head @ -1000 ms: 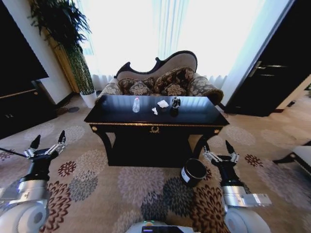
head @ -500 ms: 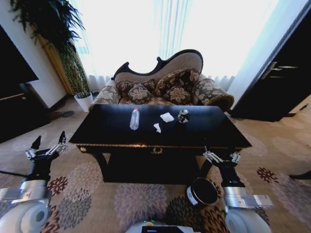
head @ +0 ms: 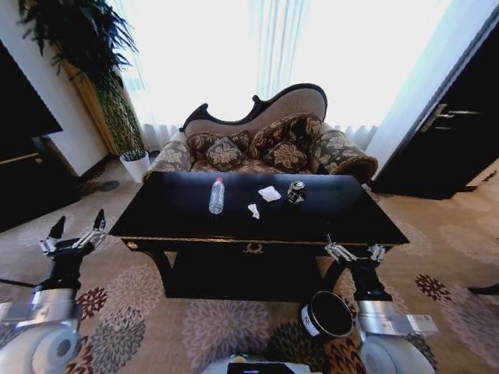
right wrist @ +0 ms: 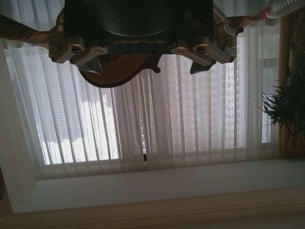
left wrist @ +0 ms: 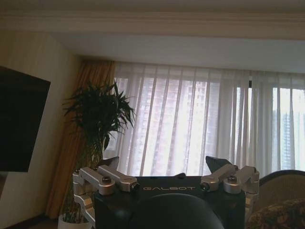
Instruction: Move to the front of the table and place the trash on the table into the trash bin.
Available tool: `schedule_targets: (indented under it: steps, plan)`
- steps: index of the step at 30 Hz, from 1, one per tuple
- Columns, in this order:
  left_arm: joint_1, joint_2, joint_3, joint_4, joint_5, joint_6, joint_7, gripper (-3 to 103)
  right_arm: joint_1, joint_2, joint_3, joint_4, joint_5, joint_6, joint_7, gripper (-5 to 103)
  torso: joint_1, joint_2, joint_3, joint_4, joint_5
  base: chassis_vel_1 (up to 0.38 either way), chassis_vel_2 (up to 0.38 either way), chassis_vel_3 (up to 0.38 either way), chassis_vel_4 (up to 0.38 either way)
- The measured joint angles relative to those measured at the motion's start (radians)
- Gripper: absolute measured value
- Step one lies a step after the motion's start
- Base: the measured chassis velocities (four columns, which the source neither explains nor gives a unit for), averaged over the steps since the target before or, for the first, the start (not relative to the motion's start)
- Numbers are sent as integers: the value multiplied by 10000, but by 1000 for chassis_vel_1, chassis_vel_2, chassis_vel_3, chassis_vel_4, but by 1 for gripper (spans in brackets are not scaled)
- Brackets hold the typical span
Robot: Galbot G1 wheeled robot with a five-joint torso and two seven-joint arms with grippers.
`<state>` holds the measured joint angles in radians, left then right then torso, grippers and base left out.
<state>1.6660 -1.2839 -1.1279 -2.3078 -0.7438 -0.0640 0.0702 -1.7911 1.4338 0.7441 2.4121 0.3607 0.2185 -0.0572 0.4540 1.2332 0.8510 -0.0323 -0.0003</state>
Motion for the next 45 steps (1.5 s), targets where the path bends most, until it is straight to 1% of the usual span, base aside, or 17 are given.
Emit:
schedule_targets:
  steps: [2,6,7,11,13,16,17,18,24,25,30,36,39,40,42,44,45]
  plan:
    - [-53,117,15,0,-87,118,-133,100,-16,-1,-6,10,2,25,-19,100,3,-2,1,-1,0,0,0,0,0]
    - [-519,1116,176,197,-685,690,-676,100,-44,-6,-77,65,-28,73,-92,100,1,-2,0,-2,1,0,0,0,0]
    - [-519,1116,176,197,-685,690,-676,100,-44,-6,-77,65,-28,73,-92,100,1,-2,0,-2,1,0,0,0,0]
    - [-883,2047,429,631,-1400,1140,-1147,100,-134,-32,-322,261,-228,92,-158,100,-3,-1,-1,0,-1,0,0,0,0]
    - [-965,2170,484,675,-1542,1252,-1252,100,-176,-27,-381,296,-269,140,-169,100,-2,-2,-1,2,-1,0,0,0,0]
    - [-1664,2652,905,900,-2157,1922,-1802,100,-371,76,-530,346,-384,439,-210,100,-1,-2,0,-3,-1,0,0,0,0]
    - [-1664,2652,905,900,-2157,1922,-1802,100,-371,76,-530,346,-384,439,-210,100,-1,-2,0,-3,-1,0,0,0,0]
    - [-2074,2884,1181,1045,-2418,2207,-2109,100,-404,110,-559,333,-427,535,-214,100,-1,-1,-1,-4,0,0,0,0,0]
    - [-2928,3307,1813,1405,-2725,2617,-2568,100,-427,135,-683,306,-547,593,-217,100,0,-1,0,-2,1,0,0,0,0]
    - [-2928,3307,1813,1405,-2725,2617,-2568,100,-427,135,-683,306,-547,593,-217,100,0,-1,0,-2,1,0,0,0,0]
    - [-3788,3362,2579,1476,-2739,2959,-2865,100,-418,179,-1055,452,-784,463,-214,100,-1,-1,0,-2,2,0,0,0,0]
    - [-4111,3514,3096,1494,-2556,3051,-2895,100,-412,132,-1110,424,-792,392,-188,100,-1,0,0,-1,1,0,0,0,0]
    - [-4406,3811,3385,1772,-2456,3063,-2875,100,-393,59,-1041,354,-732,379,-175,100,-1,0,-1,0,2,0,0,0,0]
    - [-4715,4069,3653,2043,-2438,3087,-2899,100,-363,16,-1031,336,-688,362,-171,100,-2,0,-1,0,1,0,0,0,0]
    - [-5201,4296,4052,2338,-2544,3184,-3046,100,-287,-43,-1084,251,-661,330,-166,100,-1,0,0,-1,1,0,0,0,0]
    - [-5358,4334,4194,2423,-2596,3225,-3118,100,-261,-57,-1107,212,-665,321,-164,100,-1,0,0,-1,2,0,0,0,0]
    - [-5723,4361,4560,2610,-2737,3329,-3293,100,-209,-73,-1171,113,-709,314,-164,100,-1,0,0,-1,1,0,0,0,0]
